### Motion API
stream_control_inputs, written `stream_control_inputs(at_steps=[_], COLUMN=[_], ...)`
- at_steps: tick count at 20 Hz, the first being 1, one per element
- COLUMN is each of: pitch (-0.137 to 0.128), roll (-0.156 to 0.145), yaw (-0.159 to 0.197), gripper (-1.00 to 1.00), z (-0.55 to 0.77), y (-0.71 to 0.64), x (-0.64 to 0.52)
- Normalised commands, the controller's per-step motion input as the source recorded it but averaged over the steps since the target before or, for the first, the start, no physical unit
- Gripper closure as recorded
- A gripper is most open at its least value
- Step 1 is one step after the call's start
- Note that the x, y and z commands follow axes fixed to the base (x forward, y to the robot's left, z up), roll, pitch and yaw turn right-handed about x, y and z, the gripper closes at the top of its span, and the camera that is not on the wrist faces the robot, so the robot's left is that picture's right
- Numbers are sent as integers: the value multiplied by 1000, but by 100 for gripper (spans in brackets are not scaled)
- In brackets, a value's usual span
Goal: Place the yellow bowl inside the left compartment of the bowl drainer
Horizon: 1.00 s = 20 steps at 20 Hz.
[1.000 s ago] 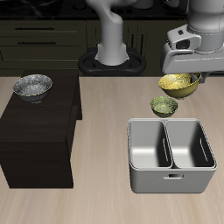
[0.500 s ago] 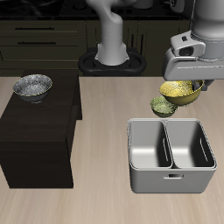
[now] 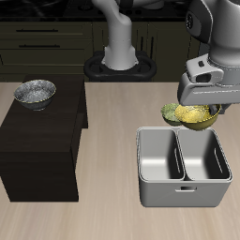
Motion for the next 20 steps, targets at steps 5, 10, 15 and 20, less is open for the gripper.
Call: stream_control_inputs(at_steps=[5, 10, 15, 20], pitch=[29, 16, 33, 29], roll=[16, 13, 0, -11], yaw=[-1, 9, 0, 36], gripper=[100, 100, 100, 100], z=[-158, -127, -233, -311], y=[124, 106, 35, 15], x=[10, 0, 23, 68])
